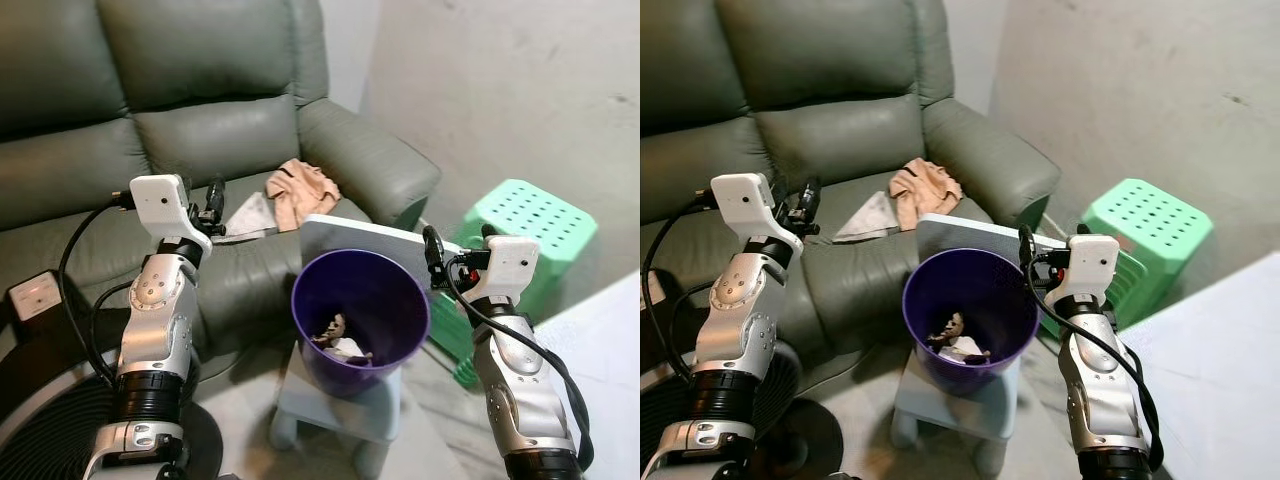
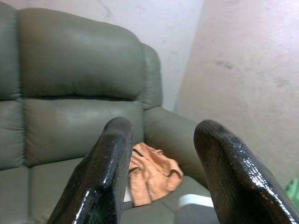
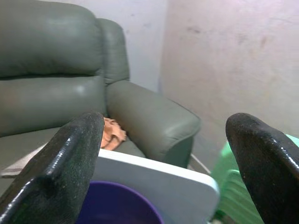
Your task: Picking trash to rubbish bin
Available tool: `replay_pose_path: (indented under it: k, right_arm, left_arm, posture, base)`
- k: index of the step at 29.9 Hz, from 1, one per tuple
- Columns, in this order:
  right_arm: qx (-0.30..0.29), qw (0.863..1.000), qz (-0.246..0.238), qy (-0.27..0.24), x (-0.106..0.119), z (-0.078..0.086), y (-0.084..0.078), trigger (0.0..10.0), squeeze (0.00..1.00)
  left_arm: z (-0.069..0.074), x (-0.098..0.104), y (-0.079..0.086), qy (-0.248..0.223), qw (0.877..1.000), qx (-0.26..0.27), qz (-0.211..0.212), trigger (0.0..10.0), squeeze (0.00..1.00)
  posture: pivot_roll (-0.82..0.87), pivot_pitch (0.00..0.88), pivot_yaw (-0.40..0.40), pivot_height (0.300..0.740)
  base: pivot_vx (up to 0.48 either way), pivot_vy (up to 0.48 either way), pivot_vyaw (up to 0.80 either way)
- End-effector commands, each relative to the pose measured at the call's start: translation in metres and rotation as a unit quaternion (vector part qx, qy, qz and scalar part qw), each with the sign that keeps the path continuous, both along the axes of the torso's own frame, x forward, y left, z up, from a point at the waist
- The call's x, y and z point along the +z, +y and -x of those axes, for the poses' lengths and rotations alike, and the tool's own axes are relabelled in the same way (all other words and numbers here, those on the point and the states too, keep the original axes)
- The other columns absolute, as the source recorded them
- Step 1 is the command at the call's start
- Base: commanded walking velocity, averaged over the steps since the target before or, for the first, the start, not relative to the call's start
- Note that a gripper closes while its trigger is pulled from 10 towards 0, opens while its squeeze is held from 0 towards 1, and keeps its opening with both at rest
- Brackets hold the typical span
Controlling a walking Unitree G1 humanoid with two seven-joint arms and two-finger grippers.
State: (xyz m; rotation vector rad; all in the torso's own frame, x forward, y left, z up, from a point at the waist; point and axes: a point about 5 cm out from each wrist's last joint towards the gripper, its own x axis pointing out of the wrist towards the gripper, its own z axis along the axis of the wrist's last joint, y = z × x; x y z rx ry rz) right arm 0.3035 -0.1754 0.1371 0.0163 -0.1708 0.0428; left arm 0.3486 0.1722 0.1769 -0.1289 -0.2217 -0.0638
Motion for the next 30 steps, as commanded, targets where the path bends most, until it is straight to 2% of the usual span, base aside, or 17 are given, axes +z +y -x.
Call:
replay_pose_path:
  k: [1, 8, 11, 30]
  right_arm:
    - [-0.008, 1.0, 0.001, 0.0, 0.0012, -0.0019, -0.0027, 10.0, 0.0]
    - [-0.011, 1.0, 0.002, 0.003, -0.0007, -0.0004, -0.0018, 10.0, 0.0]
    - [-0.012, 1.0, 0.003, 0.003, -0.0003, 0.0001, -0.0014, 10.0, 0.0]
    - [-0.014, 1.0, 0.001, 0.001, 0.0013, -0.0012, 0.0038, 10.0, 0.0]
  left_arm:
    - [-0.0017, 0.0042, -0.0038, -0.006, 1.0, -0.007, -0.003, 10.0, 0.0]
    - [-0.0011, 0.0013, -0.0007, 0.006, 1.0, -0.001, 0.003, 10.0, 0.0]
    - [-0.0001, 0.0004, 0.0015, 0.008, 1.0, 0.004, 0.002, 10.0, 0.0]
    - [-0.003, 0.0029, 0.0024, 0.008, 1.0, 0.011, 0.004, 10.0, 0.0]
  posture:
    - [-0.05, 0.014, -0.059, 0.74]
    - [-0.04, 0.032, -0.062, 0.74]
    - [-0.04, 0.041, -0.063, 0.74]
    - [-0.06, 0.045, -0.059, 0.74]
  base:
    - [0.0, 0.0, -0.75]
    - [0.0, 0.0, -0.75]
    - [0.0, 0.455, -0.75]
    - [0.0, 0.0, -0.75]
